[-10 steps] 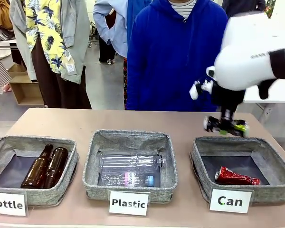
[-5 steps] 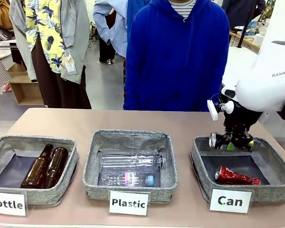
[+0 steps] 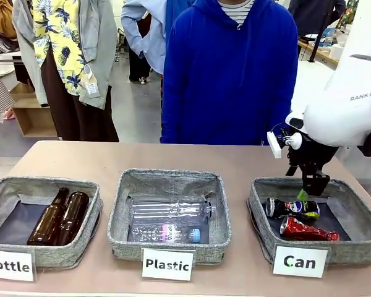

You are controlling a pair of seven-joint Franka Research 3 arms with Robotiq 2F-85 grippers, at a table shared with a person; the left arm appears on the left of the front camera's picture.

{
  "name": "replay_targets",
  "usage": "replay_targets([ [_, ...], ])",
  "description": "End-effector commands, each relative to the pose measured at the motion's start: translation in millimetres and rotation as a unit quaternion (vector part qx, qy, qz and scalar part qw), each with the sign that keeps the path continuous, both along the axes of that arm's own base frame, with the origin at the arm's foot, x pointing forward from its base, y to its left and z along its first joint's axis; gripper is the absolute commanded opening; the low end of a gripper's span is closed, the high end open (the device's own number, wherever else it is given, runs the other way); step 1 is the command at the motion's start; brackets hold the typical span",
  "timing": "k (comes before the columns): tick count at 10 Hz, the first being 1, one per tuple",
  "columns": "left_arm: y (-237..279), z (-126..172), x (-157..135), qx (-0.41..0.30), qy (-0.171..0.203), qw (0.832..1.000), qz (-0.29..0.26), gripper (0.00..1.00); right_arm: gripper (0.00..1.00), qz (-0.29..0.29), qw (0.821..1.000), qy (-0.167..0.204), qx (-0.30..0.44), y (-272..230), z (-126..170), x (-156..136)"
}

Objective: Sort the can waste into the basket.
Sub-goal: Pick up the can waste from the table and place it in the right Fabric basket.

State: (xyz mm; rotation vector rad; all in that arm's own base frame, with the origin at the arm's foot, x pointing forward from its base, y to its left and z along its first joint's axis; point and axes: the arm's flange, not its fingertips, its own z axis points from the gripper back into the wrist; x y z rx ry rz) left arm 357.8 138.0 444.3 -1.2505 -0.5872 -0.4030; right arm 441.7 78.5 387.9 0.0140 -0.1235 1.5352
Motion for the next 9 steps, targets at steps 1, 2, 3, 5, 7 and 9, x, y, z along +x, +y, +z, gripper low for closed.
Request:
replay_targets([
  [1, -0.4, 2.7, -2.2, 0.001, 0.004, 1.0, -0.001, 1.0, 1.0, -0.019, 0.999, 0.024, 0.034, 1.7, 5.2, 5.8],
  [2, -0.4, 2.7, -2.2, 0.001, 0.004, 1.0, -0.001, 1.0, 1.0, -0.086, 0.988, 0.073, 0.104, 3.9, 17.7, 5.1],
  [3, -0.4, 2.7, -2.2, 0.001, 0.004, 1.0, -0.001, 1.0, 1.0, -0.197, 0.939, 0.156, 0.233, 6.0, 37.5, 2.4],
  [5, -0.4, 2.7, -2.2, 0.001, 0.004, 1.0, -0.001, 1.0, 1.0, -0.397, 0.731, 0.257, 0.493, 1.5, 71.2, -2.7],
  [7, -0.4, 2.7, -2.2, 0.001, 0.004, 1.0, -0.001, 1.0, 1.0, -0.443, 0.481, 0.332, 0.68, -26.4, 76.5, -9.1],
  [9, -0.4, 2.7, -2.2, 0.001, 0.004, 1.0, -0.001, 1.0, 1.0, -0.487, 0.291, 0.266, 0.779, -52.0, 61.3, -28.5],
])
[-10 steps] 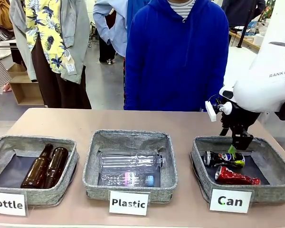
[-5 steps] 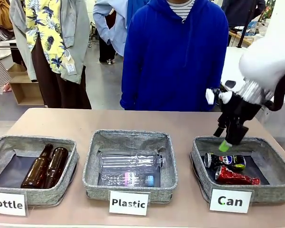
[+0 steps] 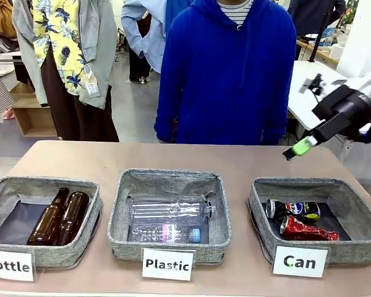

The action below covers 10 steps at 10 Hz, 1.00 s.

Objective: Sort the can waste into the basket.
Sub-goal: Pick up the can waste from the table and place it in the right Fabric basket.

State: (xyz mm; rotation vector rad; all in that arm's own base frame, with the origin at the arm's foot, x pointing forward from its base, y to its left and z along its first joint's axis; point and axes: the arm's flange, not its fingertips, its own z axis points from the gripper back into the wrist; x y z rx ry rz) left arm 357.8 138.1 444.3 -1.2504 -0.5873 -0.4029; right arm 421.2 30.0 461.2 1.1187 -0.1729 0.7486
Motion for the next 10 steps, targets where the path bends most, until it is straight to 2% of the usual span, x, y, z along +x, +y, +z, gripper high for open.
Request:
replay_targets([
  [1, -0.5, 2.7, -2.2, 0.001, 0.004, 1.0, -0.001, 1.0, 1.0, -0.538, 0.728, 0.099, 0.413, -11.7, -20.7, -16.9],
  [2, -0.5, 2.7, -2.2, 0.001, 0.004, 1.0, -0.001, 1.0, 1.0, -0.546, 0.717, 0.103, 0.421, -18.7, -29.0, -23.1],
  [3, -0.5, 2.7, -2.2, 0.001, 0.004, 1.0, -0.001, 1.0, 1.0, -0.592, 0.684, 0.117, 0.411, -28.5, -40.0, -27.5],
  [4, -0.5, 2.7, -2.2, 0.001, 0.004, 1.0, -0.001, 1.0, 1.0, -0.63, 0.671, 0.128, 0.368, -35.8, -49.7, -30.0],
  [5, -0.5, 2.7, -2.2, 0.001, 0.004, 1.0, -0.001, 1.0, 1.0, -0.605, 0.705, 0.134, 0.346, -36.6, -53.9, -28.2],
  [6, -0.5, 2.7, -2.2, 0.001, 0.004, 1.0, -0.001, 1.0, 1.0, -0.256, 0.946, 0.136, 0.144, -51.2, -56.7, -22.7],
  [10, -0.5, 2.7, -2.2, 0.001, 0.004, 1.0, -0.001, 1.0, 1.0, -0.256, 0.946, 0.136, 0.144, -51.2, -56.7, -22.7],
])
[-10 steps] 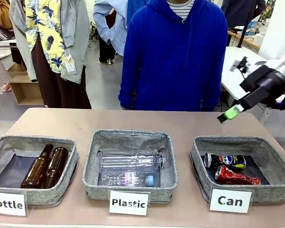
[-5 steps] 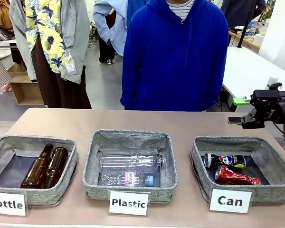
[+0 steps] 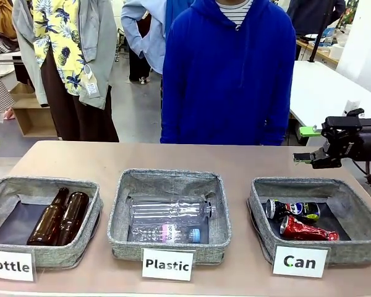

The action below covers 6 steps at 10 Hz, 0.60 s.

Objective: Sort the can waste into the basket.
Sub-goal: Pick up the can waste from the table and place it in the right Fabric basket.

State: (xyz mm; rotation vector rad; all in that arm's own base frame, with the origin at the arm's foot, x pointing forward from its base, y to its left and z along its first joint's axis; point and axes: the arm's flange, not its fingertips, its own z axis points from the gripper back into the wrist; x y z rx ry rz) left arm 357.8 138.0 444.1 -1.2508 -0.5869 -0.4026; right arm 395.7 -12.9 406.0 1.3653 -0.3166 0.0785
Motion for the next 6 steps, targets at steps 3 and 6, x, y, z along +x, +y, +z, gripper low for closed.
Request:
replay_targets([
  [3, -0.4, 2.9, -2.2, 0.001, 0.004, 1.0, -0.001, 1.0, 1.0, 0.004, 1.0, -0.012, 0.001, -8.3, -1.4, 2.7],
  [6, -0.4, 2.9, -2.2, 0.001, 0.004, 1.0, -0.001, 1.0, 1.0, 0.004, 1.0, -0.012, 0.001, -8.3, -1.4, 2.7],
])
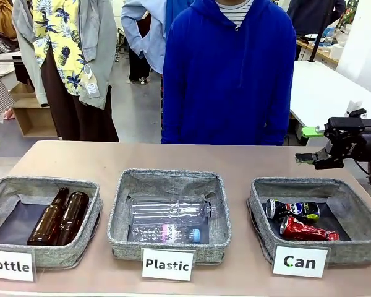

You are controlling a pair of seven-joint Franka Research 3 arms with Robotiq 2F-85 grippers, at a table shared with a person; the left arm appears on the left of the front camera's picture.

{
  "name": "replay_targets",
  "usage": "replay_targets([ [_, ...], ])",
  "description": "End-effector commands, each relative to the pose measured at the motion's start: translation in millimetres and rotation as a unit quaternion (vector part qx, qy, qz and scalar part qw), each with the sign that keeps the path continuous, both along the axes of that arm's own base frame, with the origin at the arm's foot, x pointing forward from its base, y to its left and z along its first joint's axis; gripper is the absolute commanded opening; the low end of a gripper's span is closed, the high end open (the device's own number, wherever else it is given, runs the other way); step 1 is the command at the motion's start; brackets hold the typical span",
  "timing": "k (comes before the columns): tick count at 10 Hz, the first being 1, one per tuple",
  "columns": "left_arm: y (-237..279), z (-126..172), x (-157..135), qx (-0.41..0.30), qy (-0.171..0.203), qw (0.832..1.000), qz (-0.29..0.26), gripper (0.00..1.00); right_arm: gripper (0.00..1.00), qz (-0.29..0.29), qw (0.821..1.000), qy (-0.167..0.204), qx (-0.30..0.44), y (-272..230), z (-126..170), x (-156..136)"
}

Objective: Sort the can waste into the basket.
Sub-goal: Pick up the can waste from the table and place it in the right Fabric basket.

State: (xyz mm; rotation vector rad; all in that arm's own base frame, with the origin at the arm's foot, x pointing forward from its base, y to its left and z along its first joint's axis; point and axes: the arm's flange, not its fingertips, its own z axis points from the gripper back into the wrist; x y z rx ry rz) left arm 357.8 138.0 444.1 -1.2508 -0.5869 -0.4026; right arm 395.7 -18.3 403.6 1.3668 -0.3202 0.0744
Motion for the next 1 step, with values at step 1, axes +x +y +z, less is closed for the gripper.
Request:
replay_targets([
  [1, -0.4, 2.9, -2.2, 0.001, 0.004, 1.0, -0.001, 1.0, 1.0, 0.007, 1.0, -0.012, -0.001, -3.0, 1.0, 2.7],
])
